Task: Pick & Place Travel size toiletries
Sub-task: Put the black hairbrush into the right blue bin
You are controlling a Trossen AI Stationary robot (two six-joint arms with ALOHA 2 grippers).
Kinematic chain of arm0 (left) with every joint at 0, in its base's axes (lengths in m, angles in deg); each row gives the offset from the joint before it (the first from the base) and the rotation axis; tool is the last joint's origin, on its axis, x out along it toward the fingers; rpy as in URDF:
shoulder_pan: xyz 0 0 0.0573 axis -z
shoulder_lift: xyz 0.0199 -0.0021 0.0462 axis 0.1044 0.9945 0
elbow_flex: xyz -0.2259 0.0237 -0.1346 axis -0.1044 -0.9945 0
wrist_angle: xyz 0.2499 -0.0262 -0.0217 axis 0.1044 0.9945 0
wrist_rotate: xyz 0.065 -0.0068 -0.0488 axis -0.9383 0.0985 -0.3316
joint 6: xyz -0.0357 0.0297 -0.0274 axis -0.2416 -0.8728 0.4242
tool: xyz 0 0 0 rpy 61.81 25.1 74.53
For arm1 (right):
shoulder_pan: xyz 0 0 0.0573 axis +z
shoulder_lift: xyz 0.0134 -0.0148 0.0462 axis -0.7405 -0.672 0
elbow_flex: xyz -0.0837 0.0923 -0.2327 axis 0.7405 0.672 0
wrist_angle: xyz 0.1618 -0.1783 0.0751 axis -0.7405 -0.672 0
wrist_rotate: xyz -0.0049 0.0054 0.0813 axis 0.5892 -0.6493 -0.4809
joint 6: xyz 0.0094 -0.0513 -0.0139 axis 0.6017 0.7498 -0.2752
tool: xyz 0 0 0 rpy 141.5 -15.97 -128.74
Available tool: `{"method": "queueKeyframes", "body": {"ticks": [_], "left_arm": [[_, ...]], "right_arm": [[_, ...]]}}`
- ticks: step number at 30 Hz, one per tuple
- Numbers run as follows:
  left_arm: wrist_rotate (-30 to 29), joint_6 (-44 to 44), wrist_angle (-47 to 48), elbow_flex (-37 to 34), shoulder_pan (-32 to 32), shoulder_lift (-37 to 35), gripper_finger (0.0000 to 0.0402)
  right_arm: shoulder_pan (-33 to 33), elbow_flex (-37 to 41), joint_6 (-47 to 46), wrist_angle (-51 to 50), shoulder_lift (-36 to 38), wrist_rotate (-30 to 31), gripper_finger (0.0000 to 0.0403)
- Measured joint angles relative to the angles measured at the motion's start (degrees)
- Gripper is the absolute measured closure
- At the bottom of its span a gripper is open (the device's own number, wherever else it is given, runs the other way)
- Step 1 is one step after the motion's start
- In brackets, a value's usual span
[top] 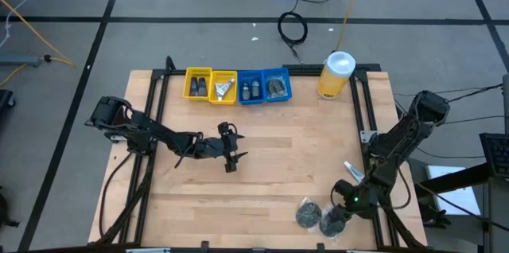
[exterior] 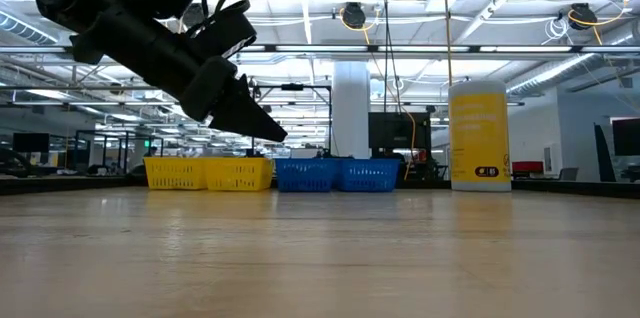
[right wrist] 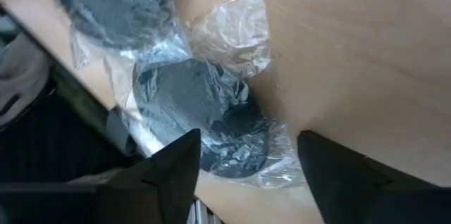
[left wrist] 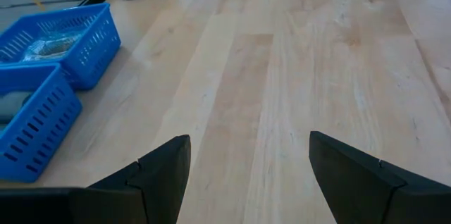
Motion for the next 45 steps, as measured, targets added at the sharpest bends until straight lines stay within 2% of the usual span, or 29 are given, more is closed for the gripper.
{"method": "queueKeyframes", "body": {"ticks": [7, 14, 19, 23, 27, 32, 41, 45], "left_arm": [[0.57, 0.93, -0.57, 0.02, 0.02, 0.0, 0.0117], [0.98, 2.84, -0.46, 0.02, 0.02, 0.0, 0.0117], [1.05, 3.31, -0.07, 0.02, 0.2, 0.0, 0.0117], [1.05, 4.77, -0.25, 0.02, 0.31, 0.0, 0.0117], [1.4, 6.14, -0.95, 0.02, 0.13, 0.0, 0.0117], [7.72, 3.34, -4.79, 0.02, 0.15, 0.0, 0.0117], [18.66, -3.1, -16.66, 0.07, 0.7, 0.11, 0.0117], [20.41, -4.95, -21.38, 0.73, 0.39, 0.11, 0.0117]], "right_arm": [[-0.8, 5.91, 5.74, 11.86, -0.2, 3.7, 0.025], [-1.23, 7.86, 9.17, 12.25, -0.22, 4.31, 0.0335], [-1.29, 8.09, 16.9, 13.41, -0.31, 5.36, 0.0396], [-1.28, 8.12, 20.95, 13.84, 0.53, 8.55, 0.0397], [-1.3, 8.23, 28.53, 13.85, 2.68, 16.36, 0.0401], [-3.15, 8.2, 39.61, 15.06, 5.98, 25.95, 0.0402], [-14.1, 8.12, 68.27, 25.98, 7.39, 35.76, 0.0402], [-20.75, 8.12, 80.43, 30.36, 7.39, 37.6, 0.0403]]}}
